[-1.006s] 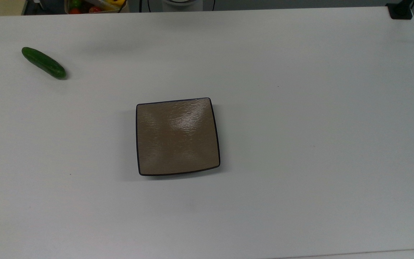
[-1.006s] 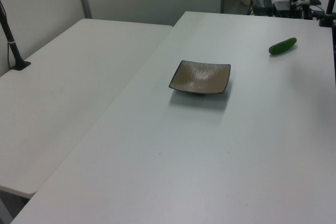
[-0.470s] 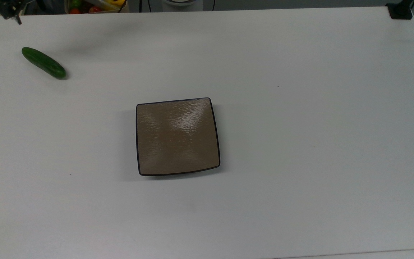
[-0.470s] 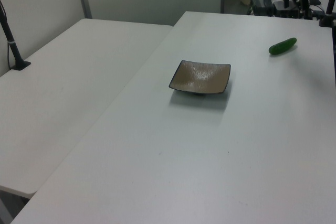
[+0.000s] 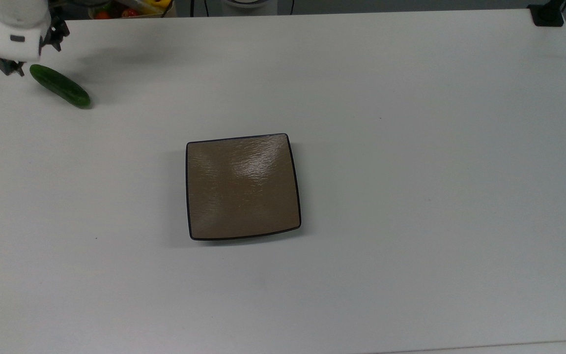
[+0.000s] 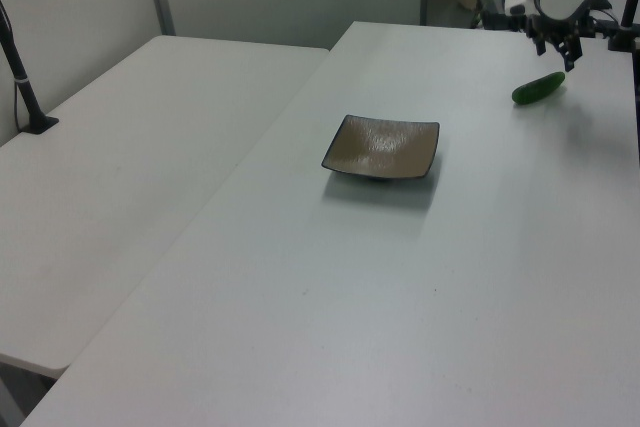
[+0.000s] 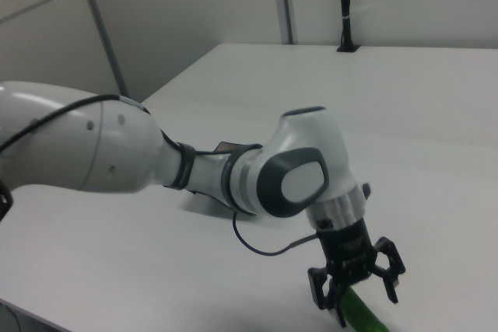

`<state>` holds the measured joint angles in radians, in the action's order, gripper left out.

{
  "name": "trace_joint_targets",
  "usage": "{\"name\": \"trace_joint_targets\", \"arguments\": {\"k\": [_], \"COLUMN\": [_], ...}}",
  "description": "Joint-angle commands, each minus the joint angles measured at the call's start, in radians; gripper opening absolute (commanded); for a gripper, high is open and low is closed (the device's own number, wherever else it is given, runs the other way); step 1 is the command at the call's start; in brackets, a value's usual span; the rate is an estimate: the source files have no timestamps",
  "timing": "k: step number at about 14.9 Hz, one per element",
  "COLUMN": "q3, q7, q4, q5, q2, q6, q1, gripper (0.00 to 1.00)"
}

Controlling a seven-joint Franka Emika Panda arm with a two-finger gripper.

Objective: Cucumber placed on a ceramic plate
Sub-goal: 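Close the gripper around the middle of the cucumber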

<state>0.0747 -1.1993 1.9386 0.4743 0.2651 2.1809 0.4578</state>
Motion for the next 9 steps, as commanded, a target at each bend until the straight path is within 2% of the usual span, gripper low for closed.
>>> {"name": "trace_joint_targets", "arguments": {"k": [1, 5, 6, 9], "q3": [-0.03, -0.056, -0.064, -0.082], "q7": [0.035, 0.141, 0.17, 0.216], "q4": [-0.01, -0.015, -0.026, -0.041], "q5": [0.018, 0.03, 0.036, 0.076], "q2": [0.04, 0.077, 0.091, 0.115], "q6": [0.008, 0.008, 0.008, 0.007], "q1": [0.007, 0.004, 0.004, 0.004], "gripper": [1.0, 1.0, 0.97, 0.55]}}
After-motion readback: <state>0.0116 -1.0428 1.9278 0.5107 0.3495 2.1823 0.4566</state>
